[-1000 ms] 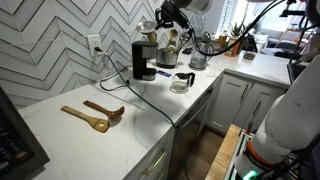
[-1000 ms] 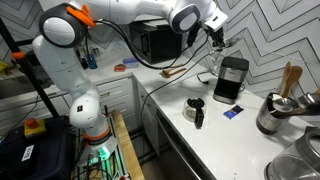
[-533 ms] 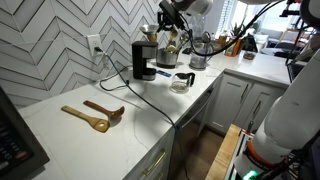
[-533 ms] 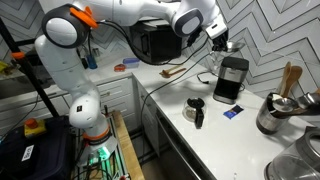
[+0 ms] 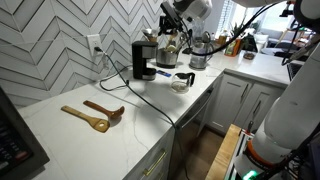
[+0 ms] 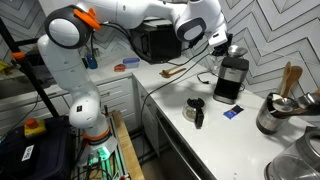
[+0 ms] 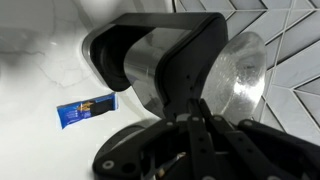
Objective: Close the coffee making machine top lid, pick up a metallic plate and place it on top of the coffee making machine
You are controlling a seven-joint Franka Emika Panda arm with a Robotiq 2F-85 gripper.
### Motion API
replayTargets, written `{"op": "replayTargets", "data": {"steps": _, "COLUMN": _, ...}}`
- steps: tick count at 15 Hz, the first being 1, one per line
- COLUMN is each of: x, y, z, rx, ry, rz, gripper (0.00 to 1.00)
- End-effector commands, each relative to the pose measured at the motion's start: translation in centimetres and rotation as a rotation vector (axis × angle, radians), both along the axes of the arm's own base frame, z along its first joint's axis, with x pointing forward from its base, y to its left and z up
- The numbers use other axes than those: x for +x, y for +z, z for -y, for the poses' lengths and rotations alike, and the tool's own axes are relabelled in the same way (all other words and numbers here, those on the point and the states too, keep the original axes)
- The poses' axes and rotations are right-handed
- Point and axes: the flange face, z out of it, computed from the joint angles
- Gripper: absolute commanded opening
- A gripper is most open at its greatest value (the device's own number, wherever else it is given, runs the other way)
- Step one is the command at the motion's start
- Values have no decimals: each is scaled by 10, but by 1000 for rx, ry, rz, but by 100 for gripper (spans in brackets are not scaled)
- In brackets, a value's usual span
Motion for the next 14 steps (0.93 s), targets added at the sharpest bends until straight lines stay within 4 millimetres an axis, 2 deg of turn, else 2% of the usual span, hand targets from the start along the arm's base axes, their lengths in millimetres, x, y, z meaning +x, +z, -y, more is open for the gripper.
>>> {"op": "replayTargets", "data": {"steps": 1, "x": -1, "y": -12, "z": 8, "rx": 79, "ry": -9, "rz": -37, "gripper": 0}}
{"op": "replayTargets", "data": {"steps": 5, "x": 4, "y": -26, "z": 11, "rx": 74, "ry": 14, "rz": -81, "gripper": 0}}
{"op": "replayTargets", "data": {"steps": 10, "x": 21, "y": -39, "z": 10, "rx": 30, "ry": 69, "rz": -104, "gripper": 0}}
{"op": "replayTargets", "data": {"steps": 14, "x": 32, "y": -36, "z": 11, "rx": -7, "ry": 103, "rz": -97, "gripper": 0}}
